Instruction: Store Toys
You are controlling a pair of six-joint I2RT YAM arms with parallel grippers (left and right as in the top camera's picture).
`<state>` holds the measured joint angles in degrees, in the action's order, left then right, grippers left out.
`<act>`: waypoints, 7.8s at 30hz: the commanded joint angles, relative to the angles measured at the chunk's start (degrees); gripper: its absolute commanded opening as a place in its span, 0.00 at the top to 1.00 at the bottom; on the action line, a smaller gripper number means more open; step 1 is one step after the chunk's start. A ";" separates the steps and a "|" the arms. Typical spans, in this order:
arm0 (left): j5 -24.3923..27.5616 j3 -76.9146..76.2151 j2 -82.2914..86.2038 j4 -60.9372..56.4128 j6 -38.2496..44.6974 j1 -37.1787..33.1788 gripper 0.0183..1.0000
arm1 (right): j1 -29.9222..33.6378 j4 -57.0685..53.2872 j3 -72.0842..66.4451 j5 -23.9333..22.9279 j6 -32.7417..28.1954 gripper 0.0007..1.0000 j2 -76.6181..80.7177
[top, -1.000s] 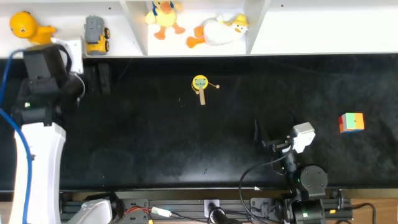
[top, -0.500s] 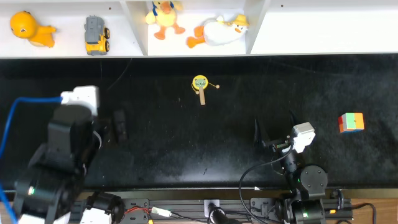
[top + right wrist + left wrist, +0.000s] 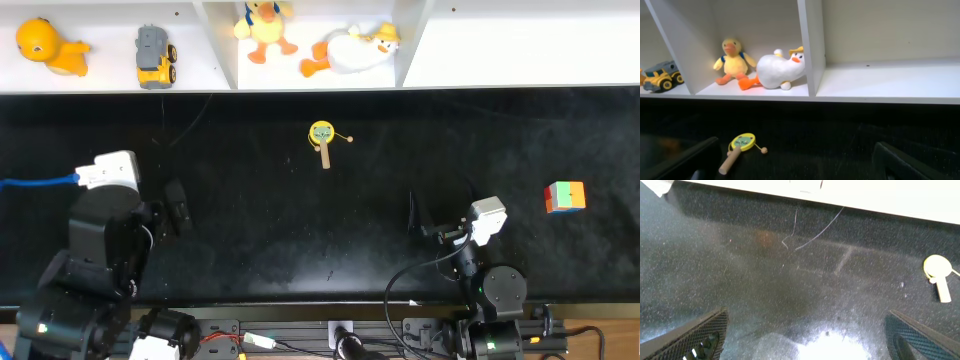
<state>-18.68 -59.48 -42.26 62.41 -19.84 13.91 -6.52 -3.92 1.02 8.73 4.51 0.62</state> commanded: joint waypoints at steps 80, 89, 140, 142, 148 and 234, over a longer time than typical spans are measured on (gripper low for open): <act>16.92 59.01 42.10 -57.64 18.56 -24.02 0.00 | -0.17 0.31 -0.74 0.22 0.44 0.00 -0.42; 16.92 59.01 42.10 -57.64 18.56 -24.02 0.00 | -0.17 0.31 -0.74 0.20 0.44 0.00 -0.42; 16.92 59.01 42.10 -57.64 18.56 -24.02 0.00 | -22.27 -51.74 74.97 -6.67 10.19 0.00 61.86; 16.92 59.01 42.10 -57.64 18.56 -24.02 0.00 | -26.91 -52.68 76.56 -10.38 11.91 0.00 65.75; 16.92 59.01 42.10 -57.64 18.56 -24.02 0.00 | -32.04 -53.35 77.00 -11.87 16.98 0.00 77.29; 16.92 59.01 42.10 -57.64 18.56 -24.02 0.00 | -30.62 -73.79 82.64 -11.45 22.84 0.96 92.70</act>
<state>-1.30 -0.67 -0.75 4.73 -2.52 -10.46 -37.47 -77.10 84.66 0.54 24.47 99.90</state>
